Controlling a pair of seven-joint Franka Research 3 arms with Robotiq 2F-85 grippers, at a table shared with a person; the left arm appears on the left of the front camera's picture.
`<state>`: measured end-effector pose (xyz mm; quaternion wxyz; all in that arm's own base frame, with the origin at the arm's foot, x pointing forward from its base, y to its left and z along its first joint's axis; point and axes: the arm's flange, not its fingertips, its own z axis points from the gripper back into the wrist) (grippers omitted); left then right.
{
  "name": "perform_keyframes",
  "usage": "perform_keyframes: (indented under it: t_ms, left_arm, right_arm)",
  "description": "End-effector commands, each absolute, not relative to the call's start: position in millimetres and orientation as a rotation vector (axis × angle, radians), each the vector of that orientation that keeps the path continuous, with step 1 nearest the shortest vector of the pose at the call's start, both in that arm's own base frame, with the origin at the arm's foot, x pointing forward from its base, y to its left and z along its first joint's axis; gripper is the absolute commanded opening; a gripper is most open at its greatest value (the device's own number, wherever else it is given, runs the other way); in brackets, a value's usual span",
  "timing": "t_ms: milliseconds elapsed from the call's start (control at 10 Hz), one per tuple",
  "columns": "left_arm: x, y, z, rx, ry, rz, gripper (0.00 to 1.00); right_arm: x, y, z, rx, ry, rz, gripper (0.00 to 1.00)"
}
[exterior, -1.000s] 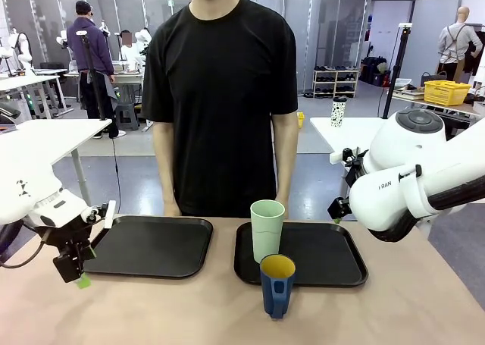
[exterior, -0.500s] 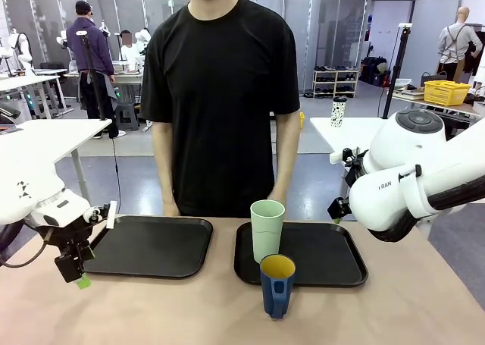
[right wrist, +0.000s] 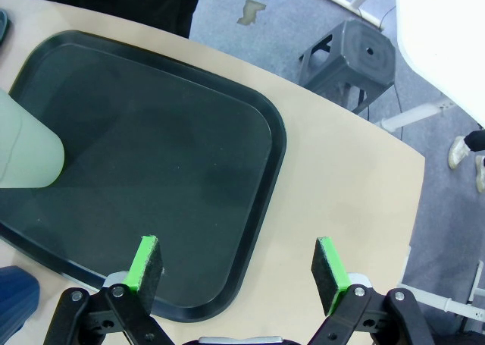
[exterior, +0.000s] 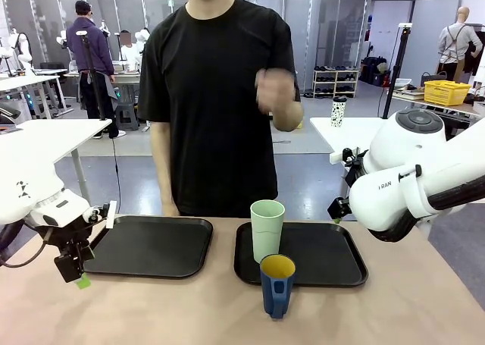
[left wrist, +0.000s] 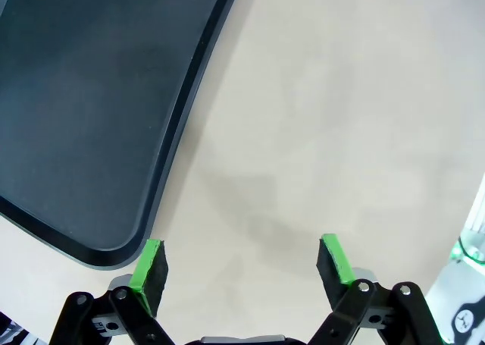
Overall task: Sort and store the cups by type.
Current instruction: Pick up the Handle plastic cup and place it into the empty Flat Tray.
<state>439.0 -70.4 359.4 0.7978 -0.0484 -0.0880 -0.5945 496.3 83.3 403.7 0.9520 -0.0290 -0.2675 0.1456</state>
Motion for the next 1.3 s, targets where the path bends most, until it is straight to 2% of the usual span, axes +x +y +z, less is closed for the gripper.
perform_keyframes:
  t_ms: [0,1100,1200]
  left_arm:
    - [438.7,-67.9,359.2,-0.115,-0.205,-1.293,1.00]
    - [438.7,-67.9,359.2,-0.115,-0.205,-1.293,1.00]
    - [438.7,-67.9,359.2,-0.115,-0.205,-1.293,1.00]
  right_arm:
    - [496.5,84.1,404.1,-0.060,-0.545,0.298,1.00]
    - [496.3,83.3,403.7,-0.059,-0.544,0.296,1.00]
    - [495.0,77.8,409.7,-0.043,-0.530,0.424,1.00]
